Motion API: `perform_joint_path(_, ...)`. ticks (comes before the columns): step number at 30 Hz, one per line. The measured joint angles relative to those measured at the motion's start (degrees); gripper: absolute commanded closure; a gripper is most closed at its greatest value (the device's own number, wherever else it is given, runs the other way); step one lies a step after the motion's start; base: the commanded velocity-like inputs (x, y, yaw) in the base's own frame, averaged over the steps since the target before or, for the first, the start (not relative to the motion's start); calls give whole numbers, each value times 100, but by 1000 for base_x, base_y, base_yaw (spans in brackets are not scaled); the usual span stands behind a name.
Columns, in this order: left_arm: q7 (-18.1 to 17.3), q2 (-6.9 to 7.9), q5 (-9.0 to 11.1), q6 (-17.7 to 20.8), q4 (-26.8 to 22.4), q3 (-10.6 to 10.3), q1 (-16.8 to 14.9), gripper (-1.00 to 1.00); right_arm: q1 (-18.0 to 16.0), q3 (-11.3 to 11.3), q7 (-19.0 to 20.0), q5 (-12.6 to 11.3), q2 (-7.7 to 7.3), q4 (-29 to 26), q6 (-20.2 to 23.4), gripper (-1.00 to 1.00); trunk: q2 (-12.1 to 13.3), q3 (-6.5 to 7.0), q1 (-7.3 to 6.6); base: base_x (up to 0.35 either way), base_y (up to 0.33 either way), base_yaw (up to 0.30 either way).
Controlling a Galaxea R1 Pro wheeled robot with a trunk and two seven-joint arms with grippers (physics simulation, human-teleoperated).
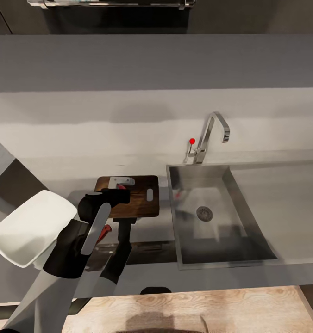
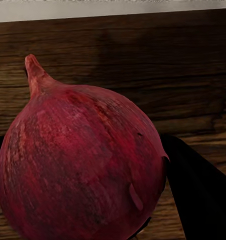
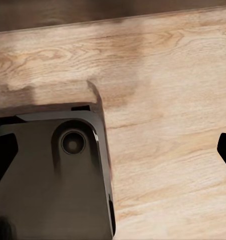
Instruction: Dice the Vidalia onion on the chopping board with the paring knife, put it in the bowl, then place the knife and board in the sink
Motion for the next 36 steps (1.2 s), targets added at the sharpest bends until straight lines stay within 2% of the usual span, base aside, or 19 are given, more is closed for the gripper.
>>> perform_joint_path(12, 3, 0, 10, -4, 4, 6, 0, 100, 0, 0, 0, 0, 2, 0, 0, -100, 0, 2, 0, 0, 0, -7)
perform_joint_path(20, 9, 1, -150, 26, 108, 10, -1, 100, 0, 1, 5, 0, 6, 0, -1, -100, 0, 62, 0, 0, 0, -89)
perform_joint_path(23, 10, 0, -132, 18, 164, 9, -2, 100, 0, 1, 2, 0, 6, -1, -1, -100, -1, 88, 0, 0, 0, -103)
perform_joint_path(25, 5, -1, 112, -26, 167, 4, 1, 100, 1, 0, 1, 0, 7, -1, -1, -100, 1, 105, 1, 0, 0, -92)
perform_joint_path(36, 4, 7, 104, -24, 172, 5, 2, 100, 0, 0, 0, 0, 8, 0, 0, -100, 2, 126, 1, 0, 0, -14)
